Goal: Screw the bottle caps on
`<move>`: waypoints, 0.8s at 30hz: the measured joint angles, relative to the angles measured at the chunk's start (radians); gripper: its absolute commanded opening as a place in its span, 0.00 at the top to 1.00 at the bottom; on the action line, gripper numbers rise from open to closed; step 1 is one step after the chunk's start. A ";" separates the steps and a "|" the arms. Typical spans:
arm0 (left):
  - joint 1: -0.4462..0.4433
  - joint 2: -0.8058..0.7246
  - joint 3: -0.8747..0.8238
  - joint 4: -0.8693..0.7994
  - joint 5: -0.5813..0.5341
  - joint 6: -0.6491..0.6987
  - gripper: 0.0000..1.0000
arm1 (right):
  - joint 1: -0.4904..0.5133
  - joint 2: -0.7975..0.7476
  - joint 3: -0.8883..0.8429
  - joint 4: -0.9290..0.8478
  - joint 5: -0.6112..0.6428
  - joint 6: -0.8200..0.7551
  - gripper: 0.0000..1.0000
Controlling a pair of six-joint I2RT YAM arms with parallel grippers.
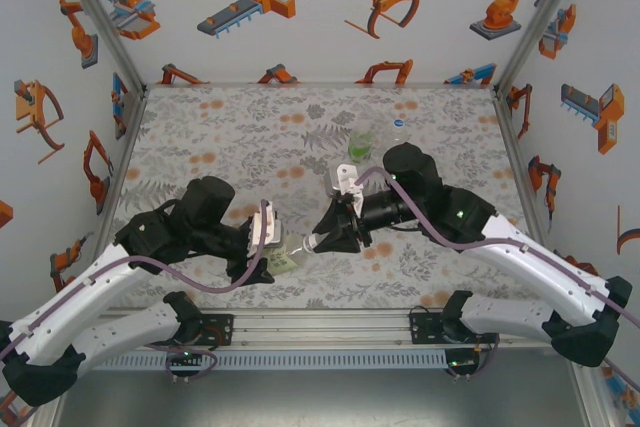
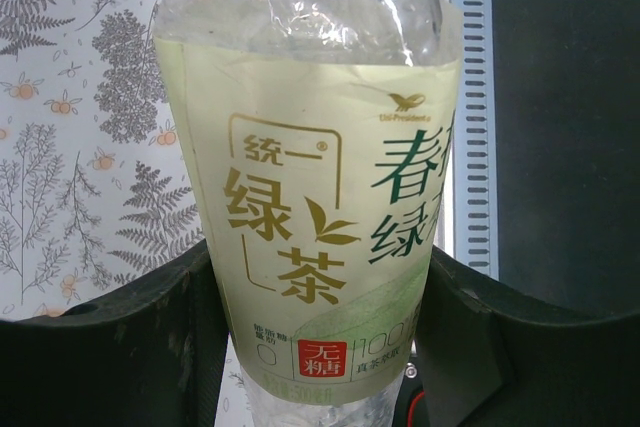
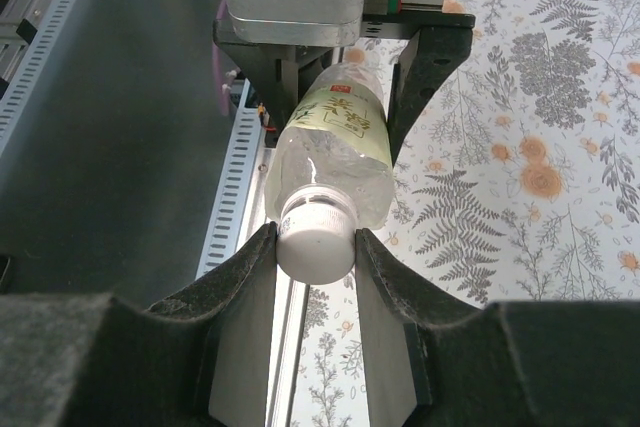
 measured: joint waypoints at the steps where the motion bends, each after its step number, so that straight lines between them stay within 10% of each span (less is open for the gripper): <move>1: 0.000 0.000 0.000 -0.002 0.000 0.000 1.00 | 0.002 0.000 0.000 0.000 0.000 -0.003 1.00; 24: -0.006 0.033 0.005 -0.046 0.052 -0.023 1.00 | 0.121 0.008 0.062 -0.162 0.142 -0.272 1.00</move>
